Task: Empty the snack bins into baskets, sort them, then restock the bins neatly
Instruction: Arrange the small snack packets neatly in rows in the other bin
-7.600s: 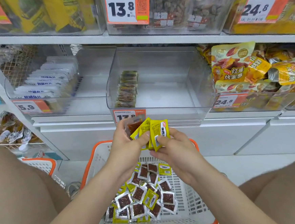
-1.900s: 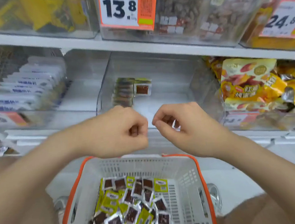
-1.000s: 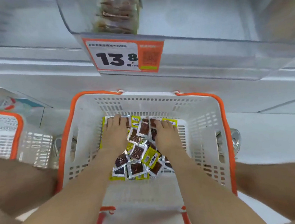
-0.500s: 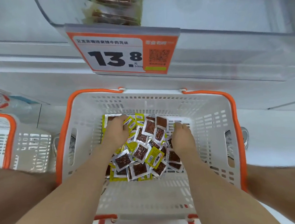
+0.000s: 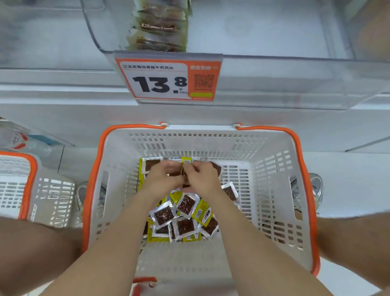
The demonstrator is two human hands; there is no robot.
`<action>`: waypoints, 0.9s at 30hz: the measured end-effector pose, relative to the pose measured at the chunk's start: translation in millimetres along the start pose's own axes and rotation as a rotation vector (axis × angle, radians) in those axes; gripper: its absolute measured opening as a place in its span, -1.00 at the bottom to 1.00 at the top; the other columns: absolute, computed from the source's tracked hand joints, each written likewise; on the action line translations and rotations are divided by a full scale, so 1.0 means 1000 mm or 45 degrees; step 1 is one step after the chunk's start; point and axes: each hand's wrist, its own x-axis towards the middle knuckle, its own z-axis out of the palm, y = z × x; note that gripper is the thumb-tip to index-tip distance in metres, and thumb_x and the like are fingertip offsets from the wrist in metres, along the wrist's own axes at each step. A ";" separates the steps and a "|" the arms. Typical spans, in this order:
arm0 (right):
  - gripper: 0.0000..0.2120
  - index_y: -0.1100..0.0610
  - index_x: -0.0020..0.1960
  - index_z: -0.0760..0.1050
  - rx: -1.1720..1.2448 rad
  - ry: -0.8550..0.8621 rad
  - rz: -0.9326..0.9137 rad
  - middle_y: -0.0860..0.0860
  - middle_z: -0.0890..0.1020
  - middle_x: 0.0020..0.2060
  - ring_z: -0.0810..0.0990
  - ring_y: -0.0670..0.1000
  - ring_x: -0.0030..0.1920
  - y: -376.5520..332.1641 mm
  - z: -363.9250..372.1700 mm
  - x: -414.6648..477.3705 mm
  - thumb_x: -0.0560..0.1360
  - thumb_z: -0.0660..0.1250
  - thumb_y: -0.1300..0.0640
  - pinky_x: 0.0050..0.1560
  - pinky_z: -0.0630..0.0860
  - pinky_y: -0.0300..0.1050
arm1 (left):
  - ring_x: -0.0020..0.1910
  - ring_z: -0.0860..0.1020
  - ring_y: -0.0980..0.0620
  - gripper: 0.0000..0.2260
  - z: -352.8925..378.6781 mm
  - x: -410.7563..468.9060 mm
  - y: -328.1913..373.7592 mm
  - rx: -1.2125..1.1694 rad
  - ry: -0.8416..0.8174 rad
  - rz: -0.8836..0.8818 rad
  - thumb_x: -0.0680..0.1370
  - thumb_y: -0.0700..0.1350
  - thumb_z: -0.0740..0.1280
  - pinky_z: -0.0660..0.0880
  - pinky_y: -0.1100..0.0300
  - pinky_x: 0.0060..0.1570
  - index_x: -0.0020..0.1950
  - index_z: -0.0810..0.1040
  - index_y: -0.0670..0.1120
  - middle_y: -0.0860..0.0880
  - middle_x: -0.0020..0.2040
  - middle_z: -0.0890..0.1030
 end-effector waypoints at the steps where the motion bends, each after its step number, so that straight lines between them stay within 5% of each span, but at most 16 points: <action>1: -0.77 0.19 -0.03 0.69 0.059 -0.077 0.032 0.22 0.72 -0.11 0.76 0.11 -0.12 -0.002 0.001 -0.005 0.64 0.28 0.16 -0.10 0.73 0.06 | 0.06 0.72 -0.02 -0.57 -0.001 -0.001 0.000 0.040 0.013 0.007 0.35 -0.23 0.61 0.67 0.07 0.00 0.17 0.63 -0.06 0.00 0.08 0.73; 5: -0.69 0.21 0.15 0.69 0.288 -0.279 0.171 0.17 0.74 0.00 0.76 0.23 -0.06 0.000 -0.006 -0.013 0.61 0.19 0.37 -0.01 0.72 0.09 | -0.12 0.63 -0.09 -0.78 -0.009 -0.002 -0.007 0.170 0.208 0.009 0.55 -0.32 0.46 0.54 0.15 -0.26 0.14 0.61 -0.09 -0.05 -0.01 0.69; 10: -0.67 0.18 0.27 0.63 -0.296 0.348 0.054 0.10 0.70 0.14 0.68 0.11 0.07 0.009 0.003 0.005 0.54 0.32 0.35 0.09 0.61 -0.03 | -0.18 0.65 -0.21 -0.75 -0.022 0.005 -0.021 0.436 0.376 0.024 0.66 -0.28 0.29 0.58 0.04 -0.27 0.29 0.60 -0.07 -0.05 0.15 0.66; 13: -0.31 0.04 0.57 0.34 -0.881 -0.003 -0.248 0.09 0.42 0.51 0.37 0.16 0.52 0.019 0.002 0.019 0.48 0.46 0.19 0.47 0.39 0.18 | -0.16 0.66 -0.18 -0.77 -0.026 0.007 -0.025 0.542 0.453 0.059 0.66 -0.28 0.28 0.61 0.03 -0.19 0.26 0.62 -0.09 -0.09 0.14 0.66; 15: -0.02 -0.05 0.68 0.02 -1.207 -0.257 -0.230 0.05 0.14 0.65 0.11 0.15 0.64 0.028 0.003 0.023 0.46 0.54 -0.06 0.52 0.21 0.32 | -0.03 0.64 -0.13 -0.77 -0.029 0.010 -0.030 0.707 0.459 0.111 0.66 -0.28 0.29 0.58 0.03 -0.03 0.26 0.64 -0.11 -0.11 0.16 0.69; 18: 0.02 -0.09 0.67 0.04 -1.447 -0.206 -0.165 0.01 0.30 0.54 0.22 0.20 0.55 0.034 0.002 0.029 0.41 0.52 -0.32 0.45 0.24 0.32 | 0.10 0.64 -0.17 -0.73 -0.032 0.014 -0.032 0.893 0.419 0.140 0.66 -0.25 0.28 0.57 0.01 0.09 0.34 0.62 -0.10 -0.12 0.23 0.68; 21: -0.36 -0.13 0.42 0.43 -1.538 -0.165 -0.219 -0.03 0.50 0.30 0.36 0.13 0.43 0.032 -0.007 0.033 0.43 0.49 -0.32 0.39 0.24 0.19 | 0.18 0.62 -0.18 -0.70 -0.034 0.017 -0.034 0.891 0.409 0.122 0.67 -0.26 0.27 0.52 0.07 0.12 0.38 0.60 -0.10 -0.13 0.29 0.66; 23: -0.79 -0.24 -0.08 0.48 -1.416 -0.086 -0.248 -0.14 0.53 -0.05 0.49 0.07 0.28 0.029 -0.017 0.031 0.45 0.50 -0.22 0.32 0.26 0.12 | 0.20 0.61 -0.17 -0.72 -0.034 0.017 -0.035 0.848 0.353 0.112 0.67 -0.25 0.29 0.52 0.08 0.13 0.35 0.61 -0.08 -0.11 0.29 0.65; 24: -0.76 -0.24 -0.21 0.43 -1.350 -0.066 -0.232 -0.19 0.50 -0.17 0.54 0.05 0.20 0.027 -0.020 0.030 0.45 0.50 -0.20 0.29 0.28 0.09 | 0.18 0.62 -0.15 -0.75 -0.034 0.017 -0.035 0.822 0.328 0.101 0.67 -0.24 0.31 0.54 0.08 0.12 0.32 0.62 -0.08 -0.09 0.25 0.66; 27: -0.70 -0.11 -0.15 0.61 -0.863 0.002 -0.104 -0.15 0.65 -0.25 0.66 0.01 -0.05 0.033 -0.021 0.027 0.34 0.53 -0.29 0.17 0.51 0.05 | 0.10 0.61 -0.05 -0.85 -0.031 0.017 -0.034 0.652 0.304 0.054 0.63 -0.20 0.41 0.50 0.14 0.05 0.20 0.62 -0.13 -0.05 0.11 0.66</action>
